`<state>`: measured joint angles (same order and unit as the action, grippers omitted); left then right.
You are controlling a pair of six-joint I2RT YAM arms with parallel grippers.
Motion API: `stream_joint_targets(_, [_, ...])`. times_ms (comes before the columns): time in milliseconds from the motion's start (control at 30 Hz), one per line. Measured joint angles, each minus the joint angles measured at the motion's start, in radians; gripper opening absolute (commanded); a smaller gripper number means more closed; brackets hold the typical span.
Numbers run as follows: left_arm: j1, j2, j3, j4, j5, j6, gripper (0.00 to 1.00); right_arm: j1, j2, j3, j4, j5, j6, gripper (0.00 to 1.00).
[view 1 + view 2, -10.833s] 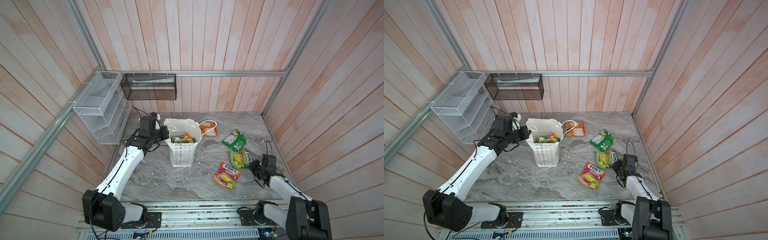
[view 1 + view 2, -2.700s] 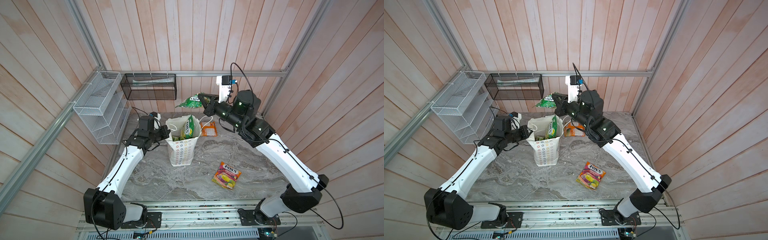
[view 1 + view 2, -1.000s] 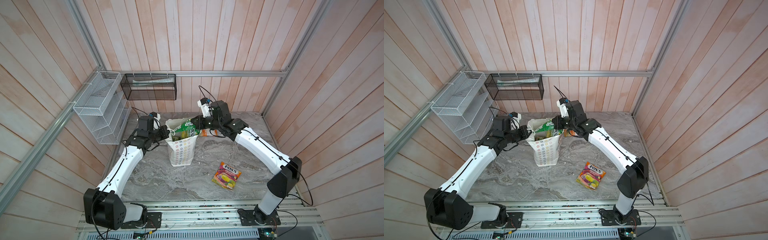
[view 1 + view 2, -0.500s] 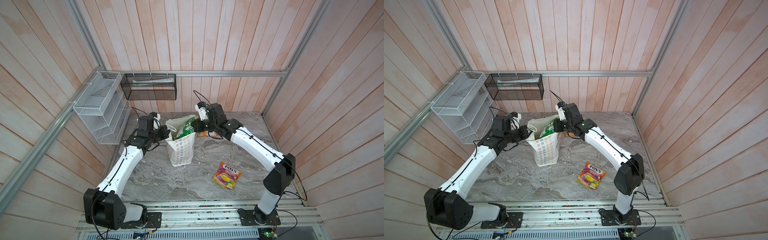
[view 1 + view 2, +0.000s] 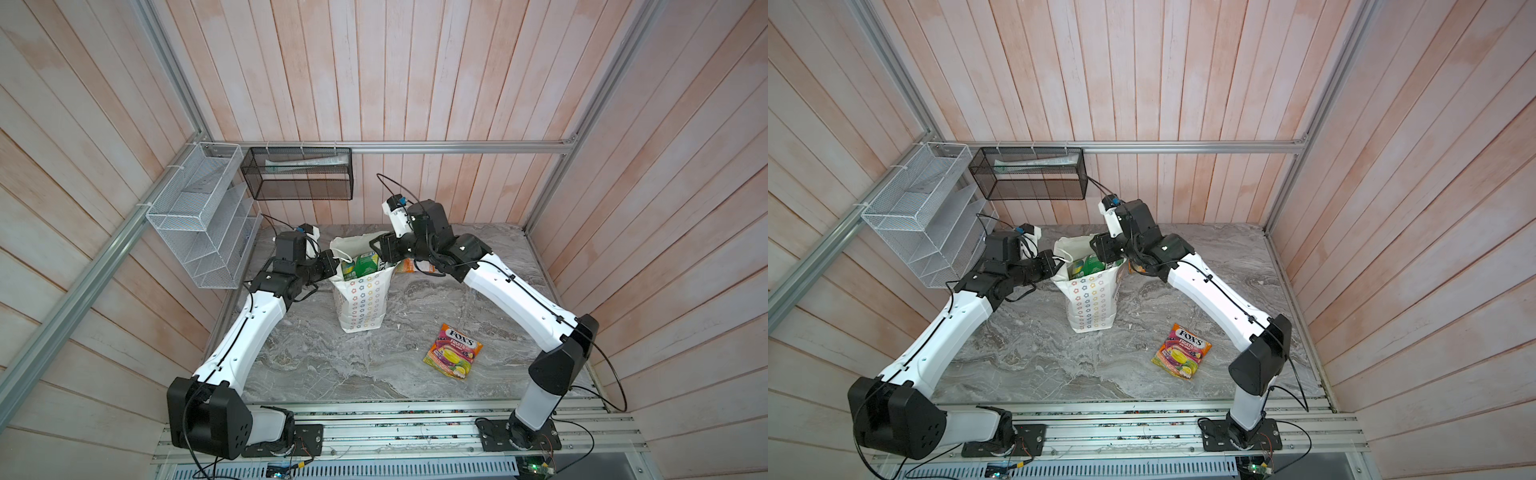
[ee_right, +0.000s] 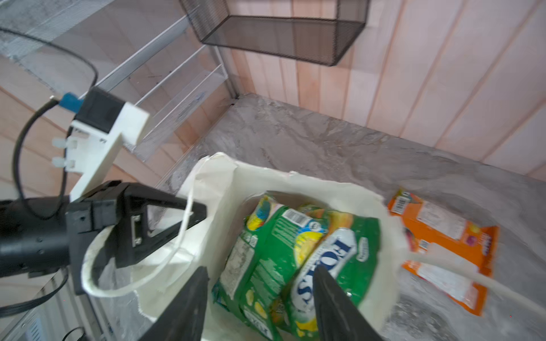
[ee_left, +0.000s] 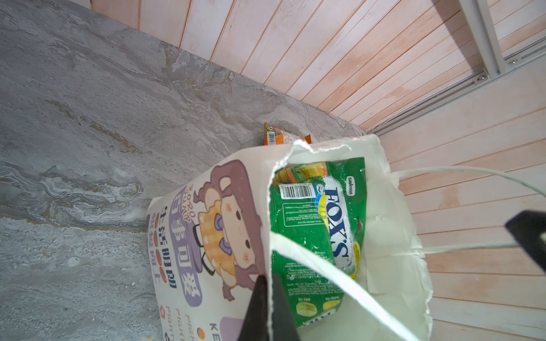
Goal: Place the snacks into the paper bag
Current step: Place the snack in the paper bag, then shake the paper bag at the center of the table.
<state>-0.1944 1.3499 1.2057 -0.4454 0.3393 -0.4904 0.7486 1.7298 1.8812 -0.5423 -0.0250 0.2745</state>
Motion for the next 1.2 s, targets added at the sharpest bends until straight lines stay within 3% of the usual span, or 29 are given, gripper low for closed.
stream_joint_targets(267, [0.000, 0.000, 0.000, 0.000, 0.000, 0.000, 0.00, -0.077, -0.264, -0.183, 0.022, 0.183, 0.047, 0.69])
stream_joint_targets(400, [0.000, 0.000, 0.000, 0.000, 0.000, -0.001, 0.00, -0.104, -0.308, -0.275, 0.056, 0.168, 0.087, 0.69])
stream_joint_targets(567, [0.000, 0.000, 0.000, 0.000, 0.000, -0.003, 0.00, -0.106, -0.251, -0.299, 0.095, 0.080, 0.122, 0.68])
stream_joint_targets(667, [0.000, 0.000, 0.000, 0.000, 0.000, -0.003, 0.00, -0.113, -0.220, -0.303, 0.111, 0.043, 0.152, 0.54])
stream_joint_targets(800, [0.000, 0.000, 0.000, 0.000, 0.000, -0.003, 0.00, -0.134, -0.191, -0.318, 0.153, -0.018, 0.183, 0.08])
stream_joint_targets(833, [0.000, 0.000, 0.000, 0.000, 0.000, -0.003, 0.00, -0.137, -0.187, -0.319, 0.162, -0.037, 0.188, 0.03])
stream_joint_targets(967, [0.000, 0.000, 0.000, 0.000, 0.002, -0.004, 0.00, -0.119, -0.169, -0.291, 0.200, -0.135, 0.181, 0.00])
stream_joint_targets(1200, [0.011, 0.000, -0.014, -0.004, 0.016, -0.005, 0.00, 0.037, -0.093, -0.133, 0.175, -0.213, 0.085, 0.00])
